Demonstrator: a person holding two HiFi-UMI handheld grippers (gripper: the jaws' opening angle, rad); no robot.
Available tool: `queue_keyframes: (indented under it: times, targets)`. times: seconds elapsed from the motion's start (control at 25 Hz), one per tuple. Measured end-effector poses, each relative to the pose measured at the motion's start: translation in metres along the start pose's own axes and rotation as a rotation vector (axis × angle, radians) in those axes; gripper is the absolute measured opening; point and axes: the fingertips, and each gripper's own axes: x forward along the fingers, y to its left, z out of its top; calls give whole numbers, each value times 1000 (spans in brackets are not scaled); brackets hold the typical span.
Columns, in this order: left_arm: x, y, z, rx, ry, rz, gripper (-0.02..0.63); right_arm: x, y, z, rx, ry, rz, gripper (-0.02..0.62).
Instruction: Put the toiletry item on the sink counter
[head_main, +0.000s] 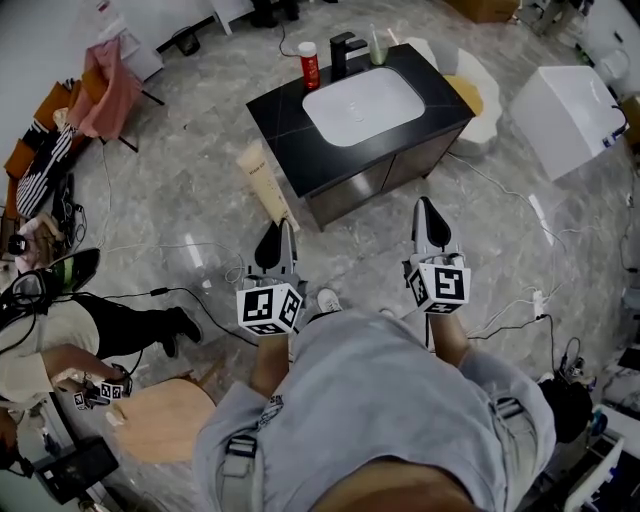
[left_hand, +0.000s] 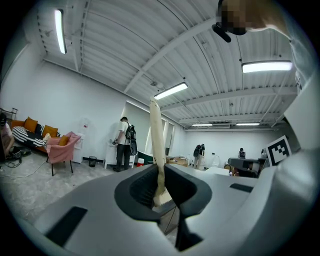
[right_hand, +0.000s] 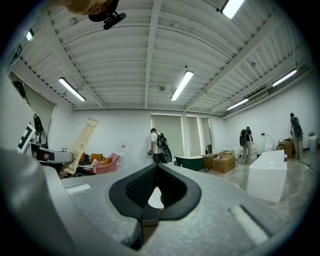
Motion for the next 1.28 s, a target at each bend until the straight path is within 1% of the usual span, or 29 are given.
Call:
queue_keyframes:
  times: [0.32, 0.6, 0.76, 1.0, 1.28]
  targets:
    - [6, 48, 10, -1, 6, -12, 37, 31, 39, 2, 4, -5, -15, 5]
    - [7, 72, 6, -28, 10, 2, 37, 48, 58, -2, -13, 9, -2, 5]
    - [15, 75, 4, -30, 16, -3, 37, 57, 59, 0, -17, 1, -2, 5]
    - [38, 75, 4, -24, 19, -8, 37, 78, 49, -6, -4, 4, -3, 5]
    - [82, 81, 11, -13, 19, 14, 37, 131, 32, -6, 18, -5, 24, 5]
